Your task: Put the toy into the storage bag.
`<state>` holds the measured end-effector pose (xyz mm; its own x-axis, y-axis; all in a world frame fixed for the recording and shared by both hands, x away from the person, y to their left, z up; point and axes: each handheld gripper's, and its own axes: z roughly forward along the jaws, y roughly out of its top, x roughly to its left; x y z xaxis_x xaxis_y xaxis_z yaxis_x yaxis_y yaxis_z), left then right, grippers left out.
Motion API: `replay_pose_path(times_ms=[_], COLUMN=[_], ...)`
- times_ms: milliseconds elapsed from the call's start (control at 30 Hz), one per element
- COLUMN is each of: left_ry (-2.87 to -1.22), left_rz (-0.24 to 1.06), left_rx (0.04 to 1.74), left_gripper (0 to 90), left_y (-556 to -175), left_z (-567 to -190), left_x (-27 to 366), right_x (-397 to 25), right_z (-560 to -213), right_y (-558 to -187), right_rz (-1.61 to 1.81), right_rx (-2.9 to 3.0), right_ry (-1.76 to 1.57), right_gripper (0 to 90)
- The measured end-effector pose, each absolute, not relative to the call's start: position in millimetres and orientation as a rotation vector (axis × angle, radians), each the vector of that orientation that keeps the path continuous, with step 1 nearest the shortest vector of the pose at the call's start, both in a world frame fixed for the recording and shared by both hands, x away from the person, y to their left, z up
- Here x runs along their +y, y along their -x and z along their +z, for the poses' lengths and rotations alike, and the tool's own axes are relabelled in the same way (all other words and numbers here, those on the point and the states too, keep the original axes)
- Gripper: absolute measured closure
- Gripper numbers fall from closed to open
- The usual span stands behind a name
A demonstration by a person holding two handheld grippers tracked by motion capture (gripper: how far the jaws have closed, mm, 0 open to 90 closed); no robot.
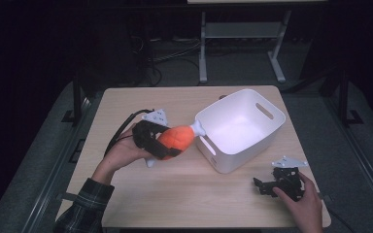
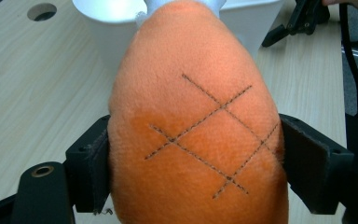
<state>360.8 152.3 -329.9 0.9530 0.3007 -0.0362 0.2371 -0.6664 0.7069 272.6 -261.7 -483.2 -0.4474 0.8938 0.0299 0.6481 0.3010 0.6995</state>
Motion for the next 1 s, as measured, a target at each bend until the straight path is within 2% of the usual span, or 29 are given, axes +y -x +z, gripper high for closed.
replay_pose_path(times_ms=[1000], left_ry=[-2.301], left_rz=[0.113], left_rx=[0.351], left_gripper=[19.8], left_y=[-398.4], left_z=[-295.8], left_x=[115.5], right_x=[-261.7], right_z=[-483.1], right_y=[-272.6], right_rz=[0.925], right_rx=[2.209], right_ry=[-1.384], right_gripper=[0.2])
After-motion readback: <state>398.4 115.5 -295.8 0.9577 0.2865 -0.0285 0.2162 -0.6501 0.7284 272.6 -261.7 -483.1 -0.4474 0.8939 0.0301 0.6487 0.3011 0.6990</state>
